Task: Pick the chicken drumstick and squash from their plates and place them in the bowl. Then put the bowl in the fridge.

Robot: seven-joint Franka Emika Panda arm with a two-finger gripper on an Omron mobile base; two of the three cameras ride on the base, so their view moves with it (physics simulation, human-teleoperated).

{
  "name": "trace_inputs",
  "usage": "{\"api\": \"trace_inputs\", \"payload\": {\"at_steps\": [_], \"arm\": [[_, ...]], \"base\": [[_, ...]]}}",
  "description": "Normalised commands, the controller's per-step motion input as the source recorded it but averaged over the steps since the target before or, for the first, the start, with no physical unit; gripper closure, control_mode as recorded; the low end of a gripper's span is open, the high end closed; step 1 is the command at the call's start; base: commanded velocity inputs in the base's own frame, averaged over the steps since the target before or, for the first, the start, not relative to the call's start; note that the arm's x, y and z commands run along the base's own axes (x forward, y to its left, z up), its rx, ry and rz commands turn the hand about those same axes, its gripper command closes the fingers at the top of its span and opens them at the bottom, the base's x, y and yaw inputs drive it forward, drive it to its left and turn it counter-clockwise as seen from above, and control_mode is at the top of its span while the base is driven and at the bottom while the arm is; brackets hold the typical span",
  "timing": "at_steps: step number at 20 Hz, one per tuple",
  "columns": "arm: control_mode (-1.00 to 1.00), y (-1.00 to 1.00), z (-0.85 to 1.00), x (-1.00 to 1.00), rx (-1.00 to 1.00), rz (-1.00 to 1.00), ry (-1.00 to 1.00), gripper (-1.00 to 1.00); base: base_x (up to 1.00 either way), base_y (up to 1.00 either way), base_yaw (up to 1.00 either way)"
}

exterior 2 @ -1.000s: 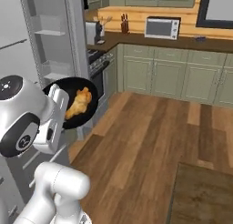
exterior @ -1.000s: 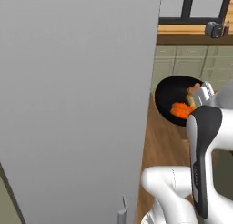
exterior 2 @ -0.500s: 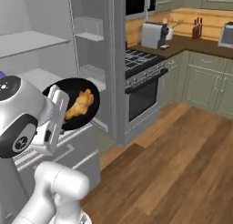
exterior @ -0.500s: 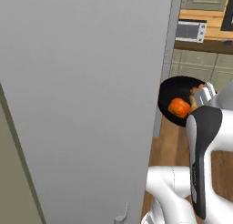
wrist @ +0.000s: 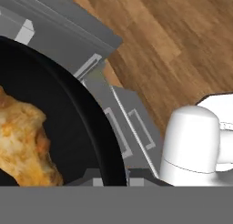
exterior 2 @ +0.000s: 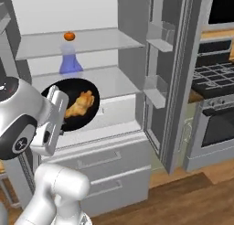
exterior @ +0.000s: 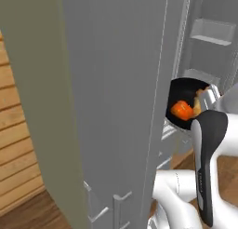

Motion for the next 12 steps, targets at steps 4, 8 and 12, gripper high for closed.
{"api": "trace_inputs", "payload": {"at_steps": [4, 8, 12], "arm": [[1.0, 0.0, 0.0, 0.0, 0.0, 0.0, 0.0, 1.0], [1.0, 0.0, 0.0, 0.0, 0.0, 0.0, 0.0, 1.0], [1.0, 0.0, 0.0, 0.0, 0.0, 0.0, 0.0, 1.0]], "base": [[0.1, -0.54, 0.77], [0.08, -0.9, 0.57], [0.37, -0.71, 0.29]]}}
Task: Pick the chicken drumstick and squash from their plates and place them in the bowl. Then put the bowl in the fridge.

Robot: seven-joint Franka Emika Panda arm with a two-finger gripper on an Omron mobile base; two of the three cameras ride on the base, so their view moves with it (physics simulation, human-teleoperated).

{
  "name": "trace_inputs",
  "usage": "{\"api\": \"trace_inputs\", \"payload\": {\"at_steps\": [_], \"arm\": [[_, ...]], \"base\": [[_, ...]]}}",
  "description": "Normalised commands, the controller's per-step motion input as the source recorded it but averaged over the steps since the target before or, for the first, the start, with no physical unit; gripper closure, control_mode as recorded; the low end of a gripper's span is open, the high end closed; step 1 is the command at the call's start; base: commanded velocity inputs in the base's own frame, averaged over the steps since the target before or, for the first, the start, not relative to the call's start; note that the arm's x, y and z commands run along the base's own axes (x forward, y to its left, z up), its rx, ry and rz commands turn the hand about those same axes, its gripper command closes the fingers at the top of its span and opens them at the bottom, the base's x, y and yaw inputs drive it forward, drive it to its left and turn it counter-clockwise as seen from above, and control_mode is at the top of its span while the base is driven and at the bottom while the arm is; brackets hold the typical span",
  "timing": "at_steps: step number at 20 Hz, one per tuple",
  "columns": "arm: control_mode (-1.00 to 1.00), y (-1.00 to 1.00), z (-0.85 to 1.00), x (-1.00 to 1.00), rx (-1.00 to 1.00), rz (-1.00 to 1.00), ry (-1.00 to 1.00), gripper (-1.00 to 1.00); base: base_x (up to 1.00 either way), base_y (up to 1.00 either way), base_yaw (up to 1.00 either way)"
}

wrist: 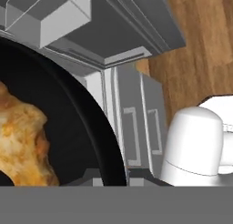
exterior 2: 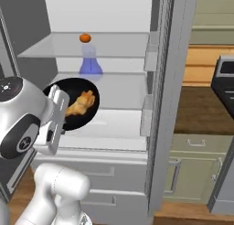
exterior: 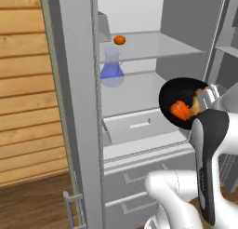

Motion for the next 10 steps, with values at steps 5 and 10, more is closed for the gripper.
{"api": "trace_inputs", "payload": {"at_steps": [5, 10], "arm": [[1.0, 0.0, 0.0, 0.0, 0.0, 0.0, 0.0, 1.0], [1.0, 0.0, 0.0, 0.0, 0.0, 0.0, 0.0, 1.0]], "base": [[0.73, 0.0, 0.11], [0.76, 0.09, 0.15]]}}
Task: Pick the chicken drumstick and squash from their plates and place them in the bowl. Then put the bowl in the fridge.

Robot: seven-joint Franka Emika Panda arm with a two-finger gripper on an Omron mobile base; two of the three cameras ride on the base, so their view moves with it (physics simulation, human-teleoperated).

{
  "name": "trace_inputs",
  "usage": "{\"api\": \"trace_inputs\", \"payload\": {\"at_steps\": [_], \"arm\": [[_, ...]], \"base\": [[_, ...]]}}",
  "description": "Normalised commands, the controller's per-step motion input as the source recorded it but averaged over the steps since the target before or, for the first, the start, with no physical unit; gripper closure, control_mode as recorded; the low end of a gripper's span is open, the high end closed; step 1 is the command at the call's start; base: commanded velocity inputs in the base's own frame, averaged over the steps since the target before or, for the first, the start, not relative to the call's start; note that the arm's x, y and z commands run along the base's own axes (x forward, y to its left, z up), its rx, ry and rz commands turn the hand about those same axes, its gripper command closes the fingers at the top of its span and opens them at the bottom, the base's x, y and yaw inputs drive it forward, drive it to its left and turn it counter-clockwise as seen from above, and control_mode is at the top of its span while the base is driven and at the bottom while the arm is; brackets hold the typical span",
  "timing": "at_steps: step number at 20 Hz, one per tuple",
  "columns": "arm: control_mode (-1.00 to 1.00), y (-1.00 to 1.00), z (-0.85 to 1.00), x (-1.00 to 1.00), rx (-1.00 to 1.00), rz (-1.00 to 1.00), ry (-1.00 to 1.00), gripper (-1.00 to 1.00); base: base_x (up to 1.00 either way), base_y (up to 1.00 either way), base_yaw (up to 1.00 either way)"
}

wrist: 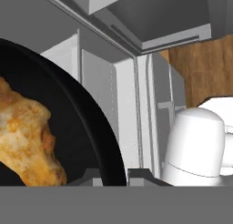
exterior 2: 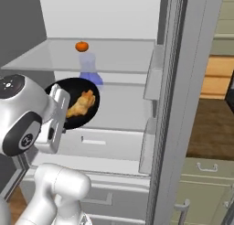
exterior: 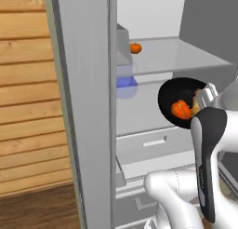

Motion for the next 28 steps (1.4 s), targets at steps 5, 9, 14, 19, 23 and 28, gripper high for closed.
{"api": "trace_inputs", "payload": {"at_steps": [5, 9, 14, 19, 23, 28], "arm": [[1.0, 0.0, 0.0, 0.0, 0.0, 0.0, 0.0, 1.0], [-1.0, 0.0, -0.06, 0.21, 0.0, 0.12, 0.02, 1.0], [-1.0, 0.0, -0.29, 0.95, 0.0, 0.12, 0.04, 1.0], [-1.0, 0.01, -0.36, 0.7, 0.0, 0.02, 0.0, 1.0], [-1.0, 0.0, -0.58, 0.66, 0.0, 0.02, -0.02, 1.0], [-1.0, 0.0, -0.38, 0.7, 0.0, 0.02, 0.01, 1.0]], "base": [[0.3, 0.0, 0.25], [0.02, 0.0, 0.04], [0.0, 0.0, 0.0], [0.0, 0.0, 0.0], [0.0, 0.0, 0.0], [0.0, 0.0, 0.0]]}}
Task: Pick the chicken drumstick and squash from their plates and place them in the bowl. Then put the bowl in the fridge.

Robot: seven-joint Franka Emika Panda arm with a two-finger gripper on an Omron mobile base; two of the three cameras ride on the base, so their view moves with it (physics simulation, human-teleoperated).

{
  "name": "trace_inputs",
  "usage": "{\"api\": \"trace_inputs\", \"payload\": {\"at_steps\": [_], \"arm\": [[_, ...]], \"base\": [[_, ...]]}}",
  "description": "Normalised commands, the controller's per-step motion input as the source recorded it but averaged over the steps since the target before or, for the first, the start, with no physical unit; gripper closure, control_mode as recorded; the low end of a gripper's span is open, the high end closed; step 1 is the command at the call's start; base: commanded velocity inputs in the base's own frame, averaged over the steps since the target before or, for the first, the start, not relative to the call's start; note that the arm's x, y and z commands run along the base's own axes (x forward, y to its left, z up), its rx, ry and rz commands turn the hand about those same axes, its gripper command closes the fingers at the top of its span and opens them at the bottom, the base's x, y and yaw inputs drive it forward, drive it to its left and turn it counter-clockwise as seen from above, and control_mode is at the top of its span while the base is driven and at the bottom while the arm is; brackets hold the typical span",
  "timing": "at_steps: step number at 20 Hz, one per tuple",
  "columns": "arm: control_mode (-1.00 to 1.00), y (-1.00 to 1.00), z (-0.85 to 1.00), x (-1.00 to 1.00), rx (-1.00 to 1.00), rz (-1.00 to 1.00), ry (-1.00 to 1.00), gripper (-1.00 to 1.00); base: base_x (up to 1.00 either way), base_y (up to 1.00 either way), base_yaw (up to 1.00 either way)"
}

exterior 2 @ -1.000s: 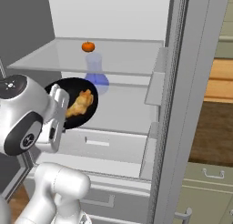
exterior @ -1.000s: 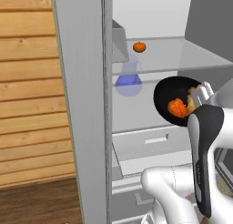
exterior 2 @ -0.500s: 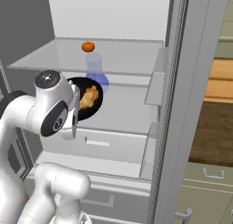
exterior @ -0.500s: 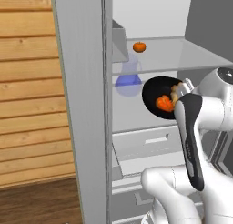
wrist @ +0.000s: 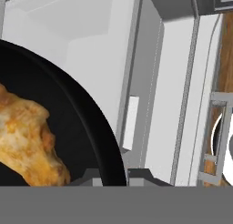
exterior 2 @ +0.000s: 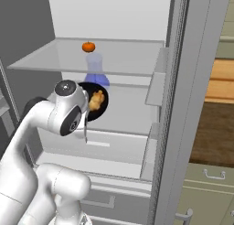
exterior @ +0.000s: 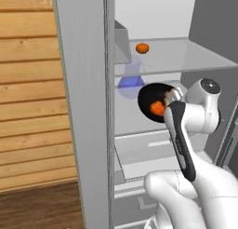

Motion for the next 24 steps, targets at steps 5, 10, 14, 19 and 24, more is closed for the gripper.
{"api": "trace_inputs", "payload": {"at_steps": [5, 10, 14, 19, 24], "arm": [[-1.0, 0.0, -0.46, 0.64, 0.0, 0.03, 0.01, 1.0], [-1.0, 0.0, -0.38, 0.46, 0.0, 0.02, 0.01, 1.0], [-1.0, 0.0, -0.24, 0.27, 0.0, 0.0, 0.0, 1.0], [-1.0, 0.0, -0.21, 0.27, 0.0, 0.0, 0.0, 1.0], [-1.0, 0.0, -0.05, 0.21, 0.0, 0.0, -0.03, -1.0]], "base": [[0.0, 0.0, 0.0], [0.0, 0.0, 0.0], [0.0, 0.0, 0.0], [0.0, 0.0, 0.0], [0.0, 0.0, 0.0]]}}
